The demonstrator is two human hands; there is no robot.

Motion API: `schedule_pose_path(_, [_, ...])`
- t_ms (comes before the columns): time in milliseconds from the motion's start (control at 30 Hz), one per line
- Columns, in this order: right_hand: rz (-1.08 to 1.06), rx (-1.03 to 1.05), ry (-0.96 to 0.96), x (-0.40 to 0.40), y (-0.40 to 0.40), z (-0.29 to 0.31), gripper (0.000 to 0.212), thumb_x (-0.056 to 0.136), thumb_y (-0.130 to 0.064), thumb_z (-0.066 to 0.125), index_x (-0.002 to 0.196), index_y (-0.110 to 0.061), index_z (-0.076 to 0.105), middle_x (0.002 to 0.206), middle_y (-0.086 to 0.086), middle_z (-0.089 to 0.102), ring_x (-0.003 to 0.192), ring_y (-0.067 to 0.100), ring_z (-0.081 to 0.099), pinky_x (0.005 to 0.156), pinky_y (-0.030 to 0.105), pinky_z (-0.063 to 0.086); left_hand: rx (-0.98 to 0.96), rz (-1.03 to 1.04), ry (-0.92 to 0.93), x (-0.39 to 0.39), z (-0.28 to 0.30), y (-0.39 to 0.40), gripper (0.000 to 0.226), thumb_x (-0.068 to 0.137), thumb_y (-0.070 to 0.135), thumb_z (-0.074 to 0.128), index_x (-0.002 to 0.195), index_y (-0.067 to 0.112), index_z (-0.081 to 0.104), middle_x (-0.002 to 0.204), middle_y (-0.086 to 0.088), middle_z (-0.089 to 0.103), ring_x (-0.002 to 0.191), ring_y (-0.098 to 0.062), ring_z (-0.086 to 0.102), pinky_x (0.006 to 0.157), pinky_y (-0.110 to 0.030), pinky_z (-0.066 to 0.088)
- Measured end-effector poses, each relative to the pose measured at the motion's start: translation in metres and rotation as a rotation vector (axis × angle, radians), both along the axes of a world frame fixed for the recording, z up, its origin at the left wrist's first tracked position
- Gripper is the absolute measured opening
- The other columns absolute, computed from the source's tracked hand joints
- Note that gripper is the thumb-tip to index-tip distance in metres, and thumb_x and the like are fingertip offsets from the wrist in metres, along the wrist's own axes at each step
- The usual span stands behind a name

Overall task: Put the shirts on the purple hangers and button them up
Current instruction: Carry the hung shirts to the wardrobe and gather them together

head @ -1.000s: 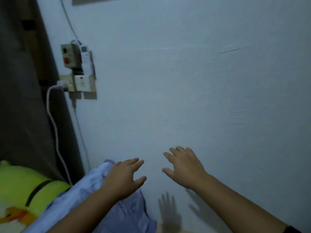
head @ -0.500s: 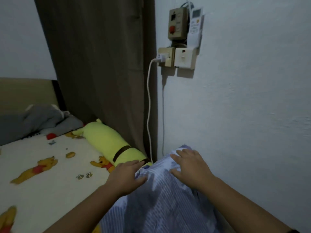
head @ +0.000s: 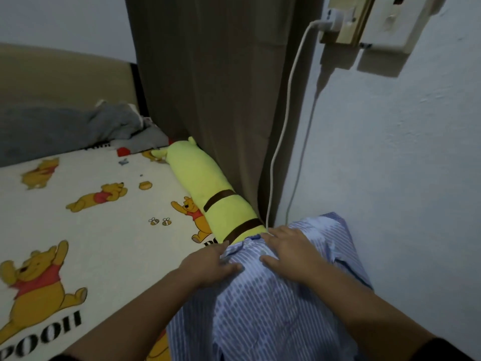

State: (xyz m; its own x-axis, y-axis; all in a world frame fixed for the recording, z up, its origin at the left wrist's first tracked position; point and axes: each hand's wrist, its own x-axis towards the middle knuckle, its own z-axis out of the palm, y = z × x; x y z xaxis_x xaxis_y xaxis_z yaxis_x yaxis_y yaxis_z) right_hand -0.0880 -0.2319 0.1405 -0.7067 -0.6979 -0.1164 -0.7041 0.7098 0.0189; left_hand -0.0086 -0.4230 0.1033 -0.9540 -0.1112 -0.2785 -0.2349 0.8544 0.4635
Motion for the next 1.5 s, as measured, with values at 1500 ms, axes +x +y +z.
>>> schedule_pose_path(1500, [0.053,-0.533,0.325,-0.048,-0.03,0.077,0.077,0.083,-0.039,0.065,0.147,-0.017,0.029,0.146,0.005,0.041,0.132,0.024,0.038,0.105,0.039,0.033,-0.163,0.023,0.5,0.016,0.005,-0.016,0.121,0.057,0.098,0.035,0.146,0.036,-0.017,0.106,0.008,0.032,0.094,-0.009,0.033,0.084,-0.024,0.029])
